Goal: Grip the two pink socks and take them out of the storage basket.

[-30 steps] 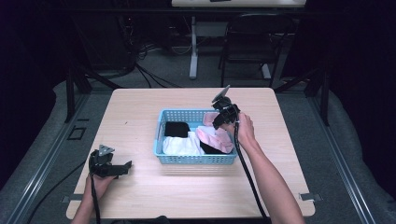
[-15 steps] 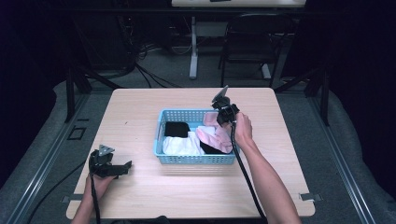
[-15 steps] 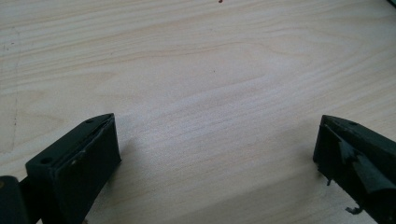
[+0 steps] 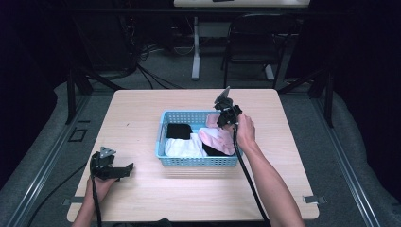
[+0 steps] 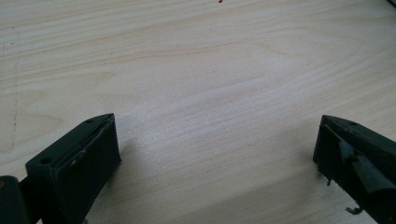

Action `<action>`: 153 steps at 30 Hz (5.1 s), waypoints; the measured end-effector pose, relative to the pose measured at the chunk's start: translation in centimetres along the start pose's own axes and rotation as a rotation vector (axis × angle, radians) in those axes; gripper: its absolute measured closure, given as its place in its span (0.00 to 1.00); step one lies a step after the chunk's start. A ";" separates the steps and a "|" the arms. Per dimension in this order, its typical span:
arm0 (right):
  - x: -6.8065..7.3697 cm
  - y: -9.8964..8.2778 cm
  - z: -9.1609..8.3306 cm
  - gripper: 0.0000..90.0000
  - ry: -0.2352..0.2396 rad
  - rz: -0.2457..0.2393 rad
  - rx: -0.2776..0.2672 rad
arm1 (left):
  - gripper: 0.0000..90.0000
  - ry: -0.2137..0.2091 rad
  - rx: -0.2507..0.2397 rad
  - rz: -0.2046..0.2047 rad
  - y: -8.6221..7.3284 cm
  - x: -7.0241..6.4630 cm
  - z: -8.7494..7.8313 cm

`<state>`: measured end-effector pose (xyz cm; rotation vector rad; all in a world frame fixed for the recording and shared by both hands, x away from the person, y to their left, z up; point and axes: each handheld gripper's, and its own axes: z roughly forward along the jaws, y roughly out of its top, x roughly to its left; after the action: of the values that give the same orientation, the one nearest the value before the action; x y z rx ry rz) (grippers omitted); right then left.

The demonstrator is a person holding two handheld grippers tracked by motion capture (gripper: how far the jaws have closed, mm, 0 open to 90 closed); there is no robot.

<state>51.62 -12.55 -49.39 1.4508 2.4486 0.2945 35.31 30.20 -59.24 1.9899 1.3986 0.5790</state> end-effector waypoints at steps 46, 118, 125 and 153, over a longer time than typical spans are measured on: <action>0.2 -0.9 -8.3 0.95 0.141 -0.042 -0.193 | 0.00 -0.001 0.001 -0.001 0.0 0.0 0.0; -10.7 -15.8 -5.0 0.94 0.093 0.196 -0.084 | 0.01 0.001 -0.002 -0.001 0.0 0.0 0.0; -10.9 -16.5 -2.4 0.68 0.142 0.192 -0.014 | 0.01 0.001 -0.001 -0.001 0.0 0.0 0.0; -5.3 -12.3 -11.0 0.01 0.245 0.005 -0.249 | 0.01 0.001 -0.001 -0.001 0.0 0.0 0.0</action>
<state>40.18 -23.44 -42.21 1.3830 2.4819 0.7909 35.29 30.18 -59.25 1.9882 1.3990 0.5800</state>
